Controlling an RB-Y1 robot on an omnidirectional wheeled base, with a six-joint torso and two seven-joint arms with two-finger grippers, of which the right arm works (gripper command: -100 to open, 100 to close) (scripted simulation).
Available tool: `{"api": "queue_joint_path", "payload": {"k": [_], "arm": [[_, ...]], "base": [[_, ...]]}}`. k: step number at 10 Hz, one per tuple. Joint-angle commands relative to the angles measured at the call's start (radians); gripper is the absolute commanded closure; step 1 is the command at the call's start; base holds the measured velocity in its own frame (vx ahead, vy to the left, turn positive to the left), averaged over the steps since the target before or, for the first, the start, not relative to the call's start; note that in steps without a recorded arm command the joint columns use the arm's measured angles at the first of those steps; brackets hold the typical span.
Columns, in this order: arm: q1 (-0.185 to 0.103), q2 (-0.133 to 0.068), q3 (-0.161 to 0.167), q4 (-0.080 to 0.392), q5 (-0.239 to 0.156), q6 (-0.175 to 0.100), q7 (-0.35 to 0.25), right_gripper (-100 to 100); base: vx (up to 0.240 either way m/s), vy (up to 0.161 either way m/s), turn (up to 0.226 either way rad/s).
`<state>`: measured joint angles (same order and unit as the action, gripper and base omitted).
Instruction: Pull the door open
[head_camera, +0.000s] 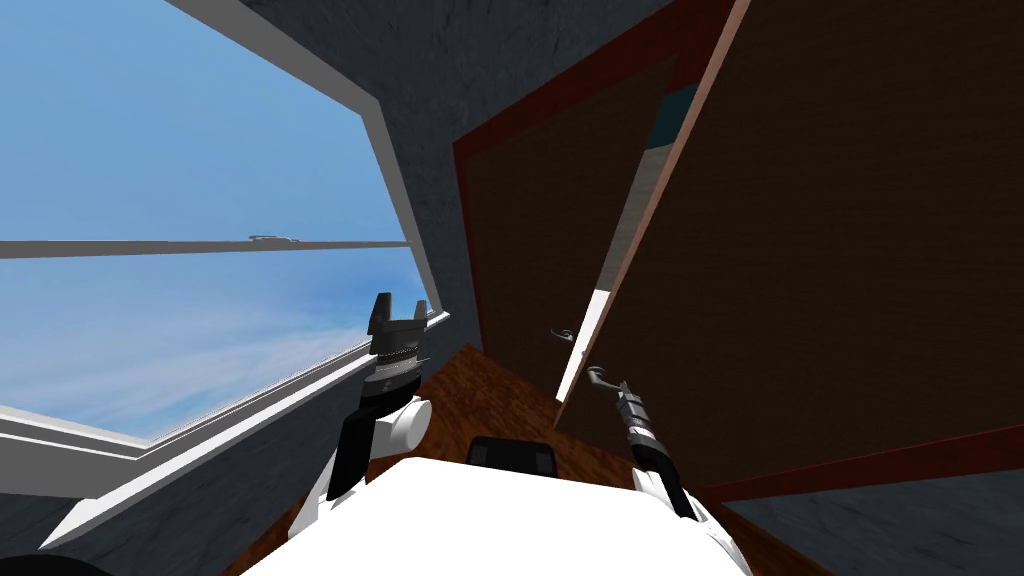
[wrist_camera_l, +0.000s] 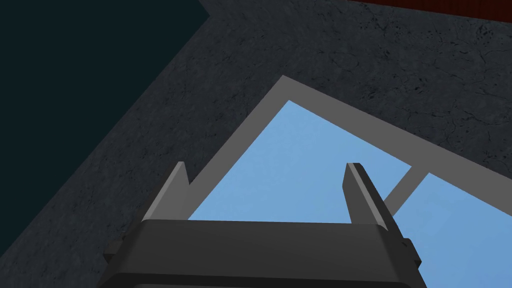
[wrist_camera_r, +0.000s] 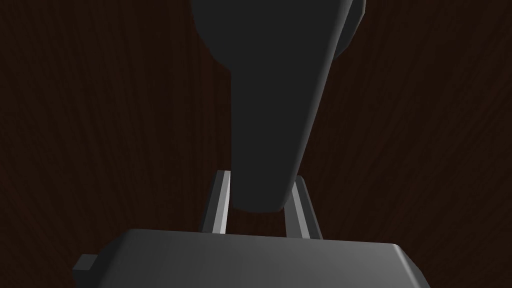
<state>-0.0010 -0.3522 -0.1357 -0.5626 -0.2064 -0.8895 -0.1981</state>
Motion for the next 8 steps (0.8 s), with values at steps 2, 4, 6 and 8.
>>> {"api": "queue_joint_path", "payload": {"k": [2,4,6,8], "arm": [[-0.007,0.016,0.028,-0.002,0.014,0.002,-0.009,100],[-0.007,0.016,0.028,-0.022,0.014,0.002,-0.009,100],[0.005,-0.002,0.036,-0.02,0.02,-0.011,-0.027,100],[0.011,-0.008,0.052,-0.025,0.029,-0.022,-0.042,100]], "base": [[-0.067,-0.05,0.094],[-0.009,-0.004,-0.016],[-0.064,-0.012,0.047],[-0.171,-0.025,0.074]]}}
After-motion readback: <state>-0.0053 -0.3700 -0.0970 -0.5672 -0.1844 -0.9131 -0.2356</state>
